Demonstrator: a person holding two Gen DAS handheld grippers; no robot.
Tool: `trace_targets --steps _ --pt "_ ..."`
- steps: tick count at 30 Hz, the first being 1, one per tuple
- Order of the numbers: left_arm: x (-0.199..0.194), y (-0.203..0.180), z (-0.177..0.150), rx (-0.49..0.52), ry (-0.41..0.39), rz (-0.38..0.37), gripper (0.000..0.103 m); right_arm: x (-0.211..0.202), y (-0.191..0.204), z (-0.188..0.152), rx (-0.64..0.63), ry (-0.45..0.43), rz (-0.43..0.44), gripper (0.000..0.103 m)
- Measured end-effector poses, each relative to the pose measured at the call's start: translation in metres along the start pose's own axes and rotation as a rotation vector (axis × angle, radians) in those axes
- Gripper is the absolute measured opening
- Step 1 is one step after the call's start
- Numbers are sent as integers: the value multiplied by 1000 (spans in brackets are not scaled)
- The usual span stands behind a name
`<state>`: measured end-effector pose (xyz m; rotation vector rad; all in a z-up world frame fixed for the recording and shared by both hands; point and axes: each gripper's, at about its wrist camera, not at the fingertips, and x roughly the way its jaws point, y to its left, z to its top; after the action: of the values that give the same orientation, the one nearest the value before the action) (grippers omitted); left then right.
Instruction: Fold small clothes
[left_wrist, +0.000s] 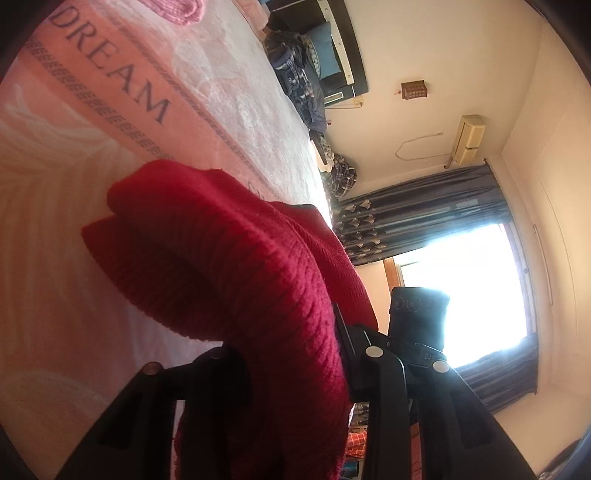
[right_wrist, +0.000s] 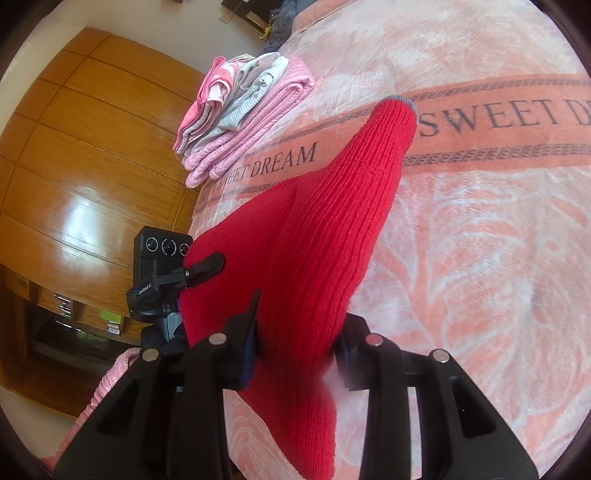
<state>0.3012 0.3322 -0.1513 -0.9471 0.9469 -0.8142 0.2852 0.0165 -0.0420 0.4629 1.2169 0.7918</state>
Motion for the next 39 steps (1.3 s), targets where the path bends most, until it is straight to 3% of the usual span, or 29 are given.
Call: trace_targets --steps 4,9,12,15,18,23,26,29,31,33,35,39 --pt "47 -15 -25 4 39 38 34 -32 -31 -22 44 4 -46 33" --pt "91 21 -59 -105 123 169 40 -13 -101 -54 173 97 -104 36" --pt "89 21 -66 -69 107 166 41 -8 -124 -64 253 99 -11 40" --pt "85 20 -62 -110 131 170 44 -21 -116 -62 215 98 -24 48" --pt "75 11 -69 -98 148 192 51 -40 -105 -73 177 84 -6 63" --pt "42 -3 -97 -52 166 259 52 -53 -108 -116 179 121 13 63" --pt "33 -7 -121 -24 193 304 52 -44 -113 -141 191 153 30 61" --pt "32 -13 -137 35 220 381 52 -34 -115 -152 212 150 32 52" --pt "31 -13 -140 39 215 409 46 -31 -111 -151 208 162 24 22" --pt "28 -14 -135 30 207 432 36 -32 -99 -148 194 150 49 20" --pt "26 -13 -132 21 196 440 36 -37 -82 -146 144 133 52 20" --pt "16 -5 -139 44 193 448 36 -36 -74 -142 114 144 -54 19"
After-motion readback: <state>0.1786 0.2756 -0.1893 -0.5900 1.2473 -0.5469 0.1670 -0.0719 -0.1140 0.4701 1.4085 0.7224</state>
